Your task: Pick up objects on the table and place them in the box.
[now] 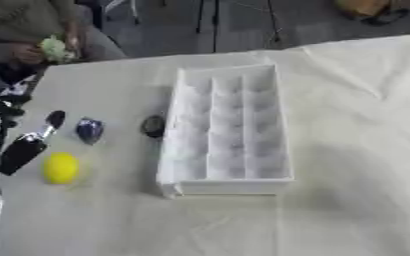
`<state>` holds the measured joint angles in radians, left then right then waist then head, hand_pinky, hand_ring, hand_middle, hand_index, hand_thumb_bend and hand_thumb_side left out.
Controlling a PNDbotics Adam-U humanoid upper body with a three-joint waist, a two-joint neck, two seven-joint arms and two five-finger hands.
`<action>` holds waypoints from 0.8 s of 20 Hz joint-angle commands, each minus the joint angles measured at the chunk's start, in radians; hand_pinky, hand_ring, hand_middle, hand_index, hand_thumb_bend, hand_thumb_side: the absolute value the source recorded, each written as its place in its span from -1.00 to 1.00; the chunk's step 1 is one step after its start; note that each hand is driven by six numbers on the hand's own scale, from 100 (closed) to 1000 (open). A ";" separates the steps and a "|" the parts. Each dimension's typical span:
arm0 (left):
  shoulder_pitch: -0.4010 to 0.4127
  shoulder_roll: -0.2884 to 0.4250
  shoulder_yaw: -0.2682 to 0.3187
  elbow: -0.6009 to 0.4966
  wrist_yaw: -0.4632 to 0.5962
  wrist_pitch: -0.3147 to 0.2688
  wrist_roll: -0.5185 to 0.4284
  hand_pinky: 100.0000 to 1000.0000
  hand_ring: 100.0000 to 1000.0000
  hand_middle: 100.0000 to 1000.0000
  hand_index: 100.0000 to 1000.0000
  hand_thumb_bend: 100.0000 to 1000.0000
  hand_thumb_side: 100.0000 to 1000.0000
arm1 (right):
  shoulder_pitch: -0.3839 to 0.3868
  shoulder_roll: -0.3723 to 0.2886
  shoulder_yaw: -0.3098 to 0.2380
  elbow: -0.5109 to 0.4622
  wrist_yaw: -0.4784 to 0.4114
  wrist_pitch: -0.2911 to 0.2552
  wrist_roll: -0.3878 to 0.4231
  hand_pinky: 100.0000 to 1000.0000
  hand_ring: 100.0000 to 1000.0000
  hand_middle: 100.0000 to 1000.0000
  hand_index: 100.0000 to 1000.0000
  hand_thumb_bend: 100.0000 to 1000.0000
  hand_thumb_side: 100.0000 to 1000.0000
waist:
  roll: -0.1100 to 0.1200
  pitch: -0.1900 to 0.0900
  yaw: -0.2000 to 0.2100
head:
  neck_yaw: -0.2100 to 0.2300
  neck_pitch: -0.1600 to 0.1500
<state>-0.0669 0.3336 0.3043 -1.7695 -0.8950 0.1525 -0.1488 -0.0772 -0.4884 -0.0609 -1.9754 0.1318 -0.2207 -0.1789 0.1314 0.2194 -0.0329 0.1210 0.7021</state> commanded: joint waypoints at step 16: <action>-0.057 0.001 -0.004 0.153 -0.187 0.066 -0.162 0.28 0.40 0.51 0.66 0.52 0.20 | -0.004 -0.012 -0.003 -0.025 0.000 -0.001 0.002 0.42 0.19 0.33 0.73 -0.66 0.28 | -0.001 -0.014 -0.010 | -0.017 -0.025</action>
<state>-0.1131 0.3139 0.3004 -1.6260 -1.0966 0.2236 -0.3313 -0.0737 -0.4884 -0.0606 -1.9754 0.1318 -0.2195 -0.1769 0.1314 0.2191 -0.0427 0.1023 0.6854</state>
